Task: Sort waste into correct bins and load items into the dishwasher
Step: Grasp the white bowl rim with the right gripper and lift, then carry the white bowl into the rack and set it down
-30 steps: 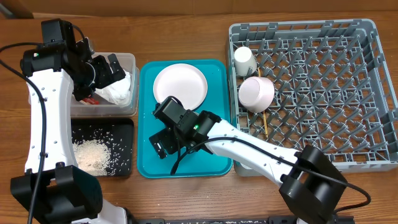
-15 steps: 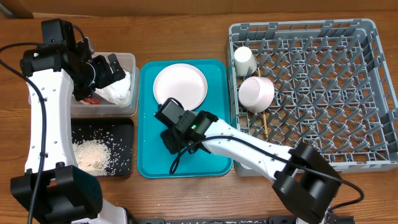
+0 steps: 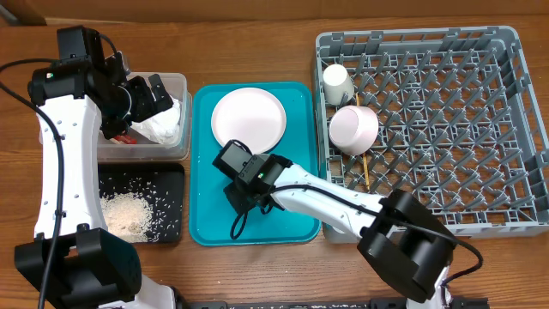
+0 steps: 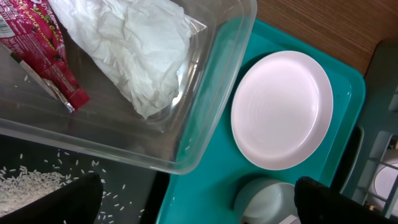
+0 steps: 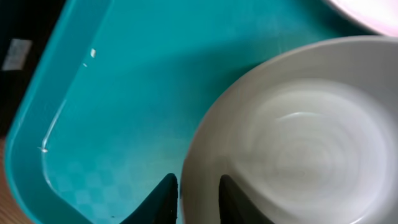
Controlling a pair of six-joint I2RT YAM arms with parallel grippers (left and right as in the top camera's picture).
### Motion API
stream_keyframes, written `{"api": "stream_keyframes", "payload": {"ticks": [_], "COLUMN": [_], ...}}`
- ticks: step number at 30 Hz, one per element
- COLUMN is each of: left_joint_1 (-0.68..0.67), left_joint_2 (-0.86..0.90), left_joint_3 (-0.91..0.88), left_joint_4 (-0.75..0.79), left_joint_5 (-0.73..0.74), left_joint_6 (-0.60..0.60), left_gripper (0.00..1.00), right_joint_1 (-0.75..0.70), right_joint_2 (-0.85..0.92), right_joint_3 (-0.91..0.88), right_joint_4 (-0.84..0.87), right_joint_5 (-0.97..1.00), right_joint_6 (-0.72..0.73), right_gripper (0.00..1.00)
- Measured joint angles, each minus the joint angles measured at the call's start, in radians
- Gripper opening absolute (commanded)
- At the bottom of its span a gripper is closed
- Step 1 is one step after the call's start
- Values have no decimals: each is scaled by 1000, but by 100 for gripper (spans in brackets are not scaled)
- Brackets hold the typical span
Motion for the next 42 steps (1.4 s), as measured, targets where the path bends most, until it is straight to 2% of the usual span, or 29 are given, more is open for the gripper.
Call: {"api": "stream_keyframes", "payload": {"ticks": [3,12,18,22,30,37,42], "left_joint_1": [0,0,0,0,0,0,0], "left_joint_2": [0,0,0,0,0,0,0], "left_joint_3": [0,0,0,0,0,0,0], "left_joint_4": [0,0,0,0,0,0,0], "left_joint_5": [0,0,0,0,0,0,0], "left_joint_6": [0,0,0,0,0,0,0], "left_gripper": [100,100,100,100,100,100,100], "right_joint_1": [0,1,0,0,-22,-254,-462], "right_joint_2": [3,2,-45,-138,-460,-743,-850], "right_joint_3": [0,7,47,70,81,88,89], "right_joint_4": [-2,-14,-129,-232,-400,-461,-473], "right_joint_5": [0,18,13,-3,-89,-193,-351], "right_joint_6": [1,-5,-4,0,26,87,72], "right_gripper": [7,4,4,4,4,4,4]}}
